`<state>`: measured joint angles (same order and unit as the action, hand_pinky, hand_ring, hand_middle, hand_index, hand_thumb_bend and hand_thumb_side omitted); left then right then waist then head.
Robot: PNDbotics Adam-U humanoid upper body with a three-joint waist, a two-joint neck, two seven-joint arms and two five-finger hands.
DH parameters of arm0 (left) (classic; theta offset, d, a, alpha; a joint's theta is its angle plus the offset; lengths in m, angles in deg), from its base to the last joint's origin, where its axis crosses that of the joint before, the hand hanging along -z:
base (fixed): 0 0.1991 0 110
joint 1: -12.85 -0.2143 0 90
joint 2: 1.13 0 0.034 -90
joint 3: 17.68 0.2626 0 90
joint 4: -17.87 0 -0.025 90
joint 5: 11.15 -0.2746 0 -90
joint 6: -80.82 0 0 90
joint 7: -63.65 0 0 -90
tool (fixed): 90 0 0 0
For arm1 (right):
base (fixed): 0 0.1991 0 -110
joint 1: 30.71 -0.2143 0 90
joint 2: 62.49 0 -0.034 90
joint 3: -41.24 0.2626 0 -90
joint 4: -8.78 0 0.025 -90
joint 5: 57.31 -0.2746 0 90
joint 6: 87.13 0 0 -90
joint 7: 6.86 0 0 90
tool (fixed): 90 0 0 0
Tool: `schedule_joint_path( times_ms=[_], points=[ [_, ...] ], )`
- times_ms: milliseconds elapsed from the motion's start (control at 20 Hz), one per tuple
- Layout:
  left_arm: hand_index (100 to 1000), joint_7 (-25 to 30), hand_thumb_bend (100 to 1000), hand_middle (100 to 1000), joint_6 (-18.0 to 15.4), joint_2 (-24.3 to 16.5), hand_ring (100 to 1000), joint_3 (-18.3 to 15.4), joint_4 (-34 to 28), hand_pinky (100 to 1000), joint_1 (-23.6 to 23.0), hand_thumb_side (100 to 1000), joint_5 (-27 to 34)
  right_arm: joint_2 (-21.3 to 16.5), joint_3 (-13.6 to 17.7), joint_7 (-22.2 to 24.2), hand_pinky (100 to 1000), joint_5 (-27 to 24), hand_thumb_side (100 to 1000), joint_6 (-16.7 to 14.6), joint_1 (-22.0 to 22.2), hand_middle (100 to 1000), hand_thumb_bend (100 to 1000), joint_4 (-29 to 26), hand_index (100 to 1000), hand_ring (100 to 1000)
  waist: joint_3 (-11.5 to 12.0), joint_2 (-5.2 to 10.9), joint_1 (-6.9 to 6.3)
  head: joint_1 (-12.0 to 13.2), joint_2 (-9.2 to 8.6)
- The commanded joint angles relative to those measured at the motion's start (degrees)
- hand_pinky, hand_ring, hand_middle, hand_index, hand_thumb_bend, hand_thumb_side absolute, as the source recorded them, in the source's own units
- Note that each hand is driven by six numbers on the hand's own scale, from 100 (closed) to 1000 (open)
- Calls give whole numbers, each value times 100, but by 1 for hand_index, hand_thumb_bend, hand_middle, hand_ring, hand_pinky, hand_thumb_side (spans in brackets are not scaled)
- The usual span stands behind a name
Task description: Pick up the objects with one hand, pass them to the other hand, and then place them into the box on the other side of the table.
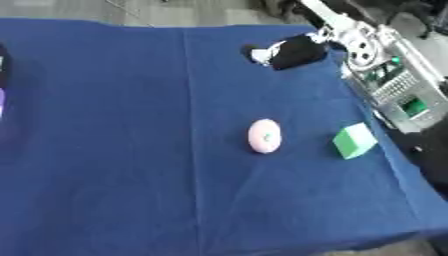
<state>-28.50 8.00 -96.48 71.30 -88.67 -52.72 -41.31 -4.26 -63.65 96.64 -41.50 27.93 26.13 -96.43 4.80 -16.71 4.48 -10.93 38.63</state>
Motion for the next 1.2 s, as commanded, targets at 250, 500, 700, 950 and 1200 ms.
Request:
schedule_joint_path(
  times_ms=[250, 500, 700, 950, 1200],
  points=[
    [906, -639, 182, 813, 181, -183, 792, 48, -790, 721, -193, 868, 639, -1224, 344, 623, 939, 288, 100, -573, 753, 901, 501, -32, 924, 944, -13, 49, -81, 8, -133],
    [902, -1086, 173, 811, 112, -350, 791, 67, -804, 720, -310, 865, 1086, -1952, 756, 1071, 946, 312, 100, -1020, 1317, 896, 500, -154, 916, 957, -90, -2, -137, 153, -202],
    [892, -1439, 157, 804, 128, -442, 785, 34, -804, 716, -430, 858, 1439, -2276, 1162, 1424, 947, 142, 100, -1372, 1293, 894, 495, -9, 919, 952, -175, -11, -177, 227, -202],
    [889, -1869, 154, 801, 62, -574, 784, 154, -804, 715, -502, 859, 1868, -2454, 1220, 1853, 954, 272, 100, -1761, 1193, 888, 527, 243, 916, 965, -261, -30, -190, 243, -176],
    [884, -2647, 152, 796, -198, -736, 780, 325, -804, 714, -544, 855, 2684, -2533, 1214, 2438, 956, 438, 100, -2006, 1277, 875, 535, 206, 901, 964, -321, -59, -188, 145, -166]
  ],
)
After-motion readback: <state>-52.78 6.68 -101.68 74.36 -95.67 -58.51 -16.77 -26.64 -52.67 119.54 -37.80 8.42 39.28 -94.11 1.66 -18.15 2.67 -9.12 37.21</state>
